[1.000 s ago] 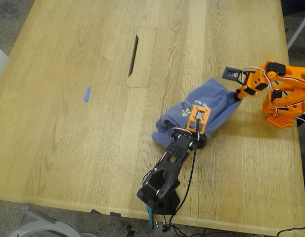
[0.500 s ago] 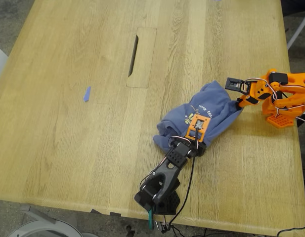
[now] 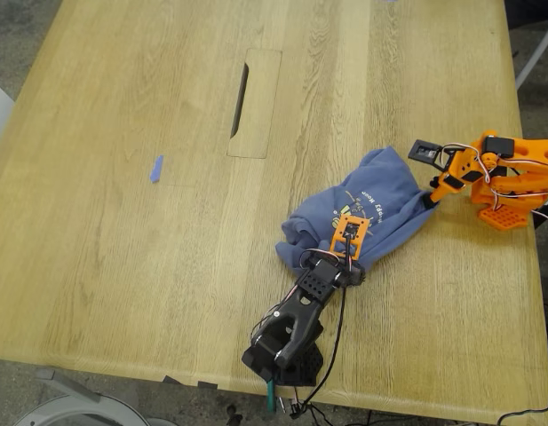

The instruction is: Fold a T-shirt

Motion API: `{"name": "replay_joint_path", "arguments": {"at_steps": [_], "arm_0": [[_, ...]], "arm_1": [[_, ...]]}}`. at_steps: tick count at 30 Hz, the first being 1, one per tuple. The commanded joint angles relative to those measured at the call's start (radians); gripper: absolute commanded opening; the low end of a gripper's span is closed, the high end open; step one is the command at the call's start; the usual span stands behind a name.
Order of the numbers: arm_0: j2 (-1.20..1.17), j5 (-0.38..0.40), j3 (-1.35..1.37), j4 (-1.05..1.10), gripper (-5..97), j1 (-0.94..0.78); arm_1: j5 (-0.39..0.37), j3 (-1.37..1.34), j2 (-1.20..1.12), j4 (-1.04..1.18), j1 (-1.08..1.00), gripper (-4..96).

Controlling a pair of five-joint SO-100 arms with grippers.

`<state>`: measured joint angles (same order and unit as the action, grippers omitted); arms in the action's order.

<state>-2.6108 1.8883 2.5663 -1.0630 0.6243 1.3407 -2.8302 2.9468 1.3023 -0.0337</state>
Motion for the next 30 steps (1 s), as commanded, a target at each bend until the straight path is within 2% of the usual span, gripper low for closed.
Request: {"name": "replay_joint_path", "arguments": {"at_steps": [1, 6, 10, 14, 18, 25, 30], "arm_0": [[-0.032, 0.020, -0.052, -0.032, 53, 0.031], [-0.032, 0.023, -0.106, -0.135, 61, 0.049], [-0.025, 0.025, -0.173, -0.227, 62, 0.103], [-0.006, 0.051, -0.215, -0.252, 62, 0.229], [0.031, 0.049, -0.255, -0.252, 61, 0.291], [0.114, 0.006, -0.367, -0.239, 63, 0.291], [0.155, 0.012, -0.453, -0.284, 66, 0.287]], "arm_1": [[-0.014, 0.025, 0.020, 0.008, -0.003, 38.7], [-0.041, 0.104, 0.029, 0.071, -0.005, 45.6], [-0.052, 0.175, 0.028, 0.135, 0.012, 48.7], [-0.058, 0.227, 0.028, 0.187, 0.052, 50.7], [-0.060, 0.262, 0.028, 0.212, 0.067, 49.2], [-0.069, 0.382, -0.020, 0.199, 0.130, 47.9], [-0.069, 0.477, -0.089, 0.179, 0.178, 46.3]]}}
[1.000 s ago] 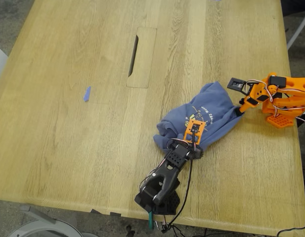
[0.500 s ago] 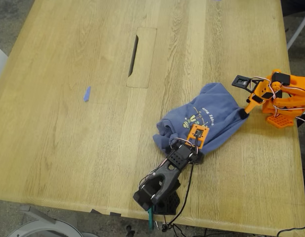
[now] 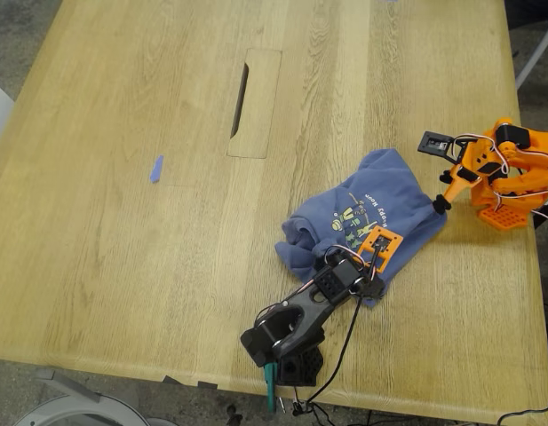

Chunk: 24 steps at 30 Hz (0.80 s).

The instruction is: Fold a T-shirt

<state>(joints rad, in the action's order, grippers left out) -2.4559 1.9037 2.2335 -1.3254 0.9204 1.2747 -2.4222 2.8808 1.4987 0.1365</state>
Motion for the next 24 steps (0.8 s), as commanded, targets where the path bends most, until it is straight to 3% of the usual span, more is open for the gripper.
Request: {"name": "replay_joint_path", "arguments": {"at_steps": [1, 18, 24], "arm_0": [[0.002, -0.002, -0.132, -0.043, 67, -0.011], [0.026, 0.101, -0.281, -0.408, 87, -0.052], [0.058, 0.008, -0.272, -0.195, 82, -0.107]], "arm_1": [[-0.002, 0.081, -0.037, -0.026, 0.014, 46.3], [0.003, 0.245, -0.423, -0.419, 0.100, 40.6], [0.020, 0.291, -0.558, -0.572, 0.112, 35.1]]}}
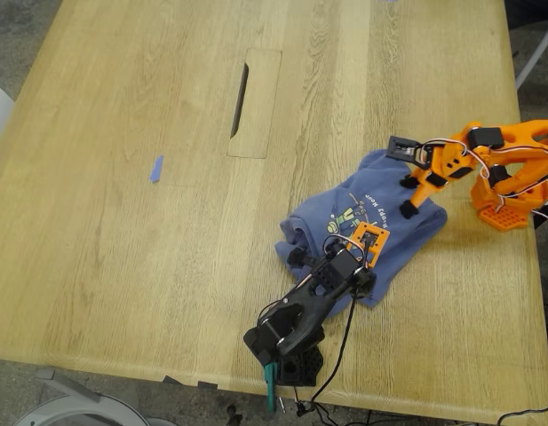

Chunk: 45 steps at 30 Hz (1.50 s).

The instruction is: Fold a T-shirt

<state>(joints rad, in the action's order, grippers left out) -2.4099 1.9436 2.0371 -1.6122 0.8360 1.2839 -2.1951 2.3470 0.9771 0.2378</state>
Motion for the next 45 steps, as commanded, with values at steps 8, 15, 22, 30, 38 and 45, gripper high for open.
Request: {"name": "replay_joint_path", "arguments": {"at_steps": [8, 15, 22, 30, 38, 45], "arm_0": [[0.077, -0.163, -0.026, 0.439, 48, -0.127], [0.080, -0.003, 0.095, 0.666, 13, -0.190], [0.135, 0.035, 0.233, 0.905, 3, -0.270], [0.245, 0.041, 0.275, 1.052, 0, -0.439], [0.275, 0.034, 0.339, 1.111, 0, -0.614], [0.273, 0.044, 0.383, 1.120, 0, -0.738]], "arm_1": [[0.032, 0.166, -0.222, -0.192, 0.067, 3.7], [0.043, 0.347, -0.426, -0.242, 0.083, 0.1], [0.037, 0.408, -0.584, -0.348, 0.109, 0.1], [0.015, 0.186, -0.538, -0.457, 0.121, 0.1], [-0.003, -0.143, -0.354, -0.538, 0.115, 0.1], [-0.011, -0.482, 0.015, -0.436, 0.077, 0.1]]}}
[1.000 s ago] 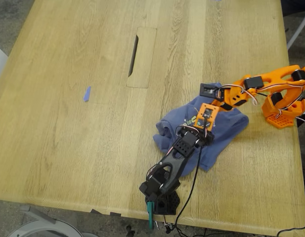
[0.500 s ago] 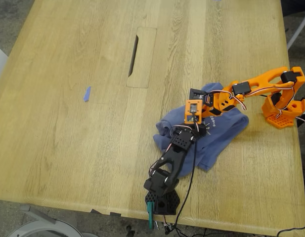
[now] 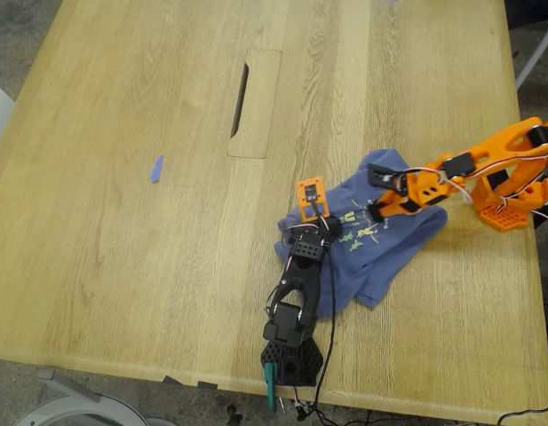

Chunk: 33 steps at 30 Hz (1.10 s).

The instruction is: Fold a T-shirt

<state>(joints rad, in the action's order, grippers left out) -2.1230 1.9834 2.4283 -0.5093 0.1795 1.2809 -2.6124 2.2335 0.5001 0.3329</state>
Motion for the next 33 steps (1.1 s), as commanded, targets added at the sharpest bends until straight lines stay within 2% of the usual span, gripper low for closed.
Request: {"name": "replay_joint_path", "arguments": {"at_steps": [1, 8, 16, 22, 27, 33], "arm_0": [[-0.014, 0.005, -0.008, 0.017, 0, -0.098], [-0.015, 0.003, -0.008, 0.023, 0, -0.202], [-0.083, 0.003, -0.103, -0.049, 0, -0.198], [-0.207, -0.003, -0.204, -0.216, 0, -0.121], [-0.241, -0.005, -0.298, -0.311, 0, 0.031], [-0.192, -0.005, -0.322, -0.314, 0, 0.189]], "arm_1": [[-0.009, -0.107, 0.204, 0.086, -0.026, 0.1], [0.003, -0.299, 0.698, 0.442, -0.140, 0.1], [0.015, -0.201, 0.730, 0.477, -0.249, 0.1], [0.028, 0.037, 0.571, 0.488, -0.264, 0.0], [0.037, 0.334, 0.290, 0.459, -0.233, 0.0], [0.041, 0.615, -0.098, 0.296, -0.150, 0.0]]}}
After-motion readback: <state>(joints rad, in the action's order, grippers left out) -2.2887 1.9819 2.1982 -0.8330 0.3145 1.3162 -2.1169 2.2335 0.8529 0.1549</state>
